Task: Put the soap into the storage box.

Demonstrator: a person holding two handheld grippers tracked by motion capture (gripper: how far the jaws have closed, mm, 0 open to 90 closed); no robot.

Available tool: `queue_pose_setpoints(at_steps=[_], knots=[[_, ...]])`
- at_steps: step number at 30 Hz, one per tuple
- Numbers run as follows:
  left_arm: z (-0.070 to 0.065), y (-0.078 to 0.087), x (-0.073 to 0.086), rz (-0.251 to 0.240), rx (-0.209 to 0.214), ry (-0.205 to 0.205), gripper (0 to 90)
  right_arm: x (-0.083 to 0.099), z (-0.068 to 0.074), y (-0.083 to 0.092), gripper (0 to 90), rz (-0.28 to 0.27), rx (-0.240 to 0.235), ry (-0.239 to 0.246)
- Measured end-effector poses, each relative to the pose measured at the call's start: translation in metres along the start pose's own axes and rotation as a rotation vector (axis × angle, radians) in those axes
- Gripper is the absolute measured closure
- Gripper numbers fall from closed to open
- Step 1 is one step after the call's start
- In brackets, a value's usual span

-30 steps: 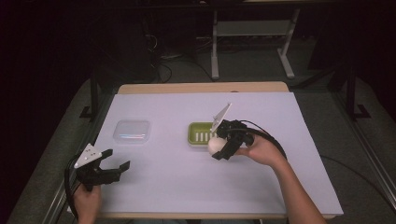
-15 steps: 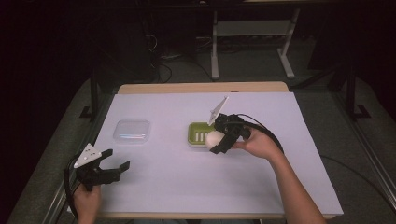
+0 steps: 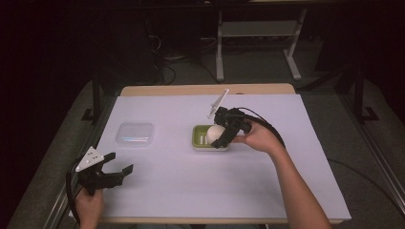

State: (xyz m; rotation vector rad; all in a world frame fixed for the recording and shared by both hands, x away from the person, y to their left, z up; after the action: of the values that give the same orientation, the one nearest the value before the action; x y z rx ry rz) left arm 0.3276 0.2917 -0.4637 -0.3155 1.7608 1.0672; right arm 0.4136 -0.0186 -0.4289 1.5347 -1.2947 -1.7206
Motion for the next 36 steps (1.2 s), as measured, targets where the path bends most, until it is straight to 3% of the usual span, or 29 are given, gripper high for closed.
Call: queue_pose_setpoints(at_steps=[22, 36], knots=[[0.0, -0.002, 0.001, 0.006, 0.003, -0.005, 14.5, -0.001, -0.028, -0.015, 24.2, 0.007, 0.012, -0.056], [0.0, -0.002, 0.001, 0.006, 0.008, -0.004, 14.5, -0.002, -0.035, -0.033, 24.2, 0.03, 0.01, -0.086]])
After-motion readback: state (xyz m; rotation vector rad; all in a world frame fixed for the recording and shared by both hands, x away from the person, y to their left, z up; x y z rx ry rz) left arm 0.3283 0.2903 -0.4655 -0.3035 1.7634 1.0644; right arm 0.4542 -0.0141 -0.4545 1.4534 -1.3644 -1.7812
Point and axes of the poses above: each handheld gripper's, and its own axes: y roughly backward along the jaws, x roughly out of its underside, z roughly to its left, the point moved 10 cm from there along -y, roughly forward along the jaws, and after that the axes turned 7 degrees about x, right-handed, at the moved point
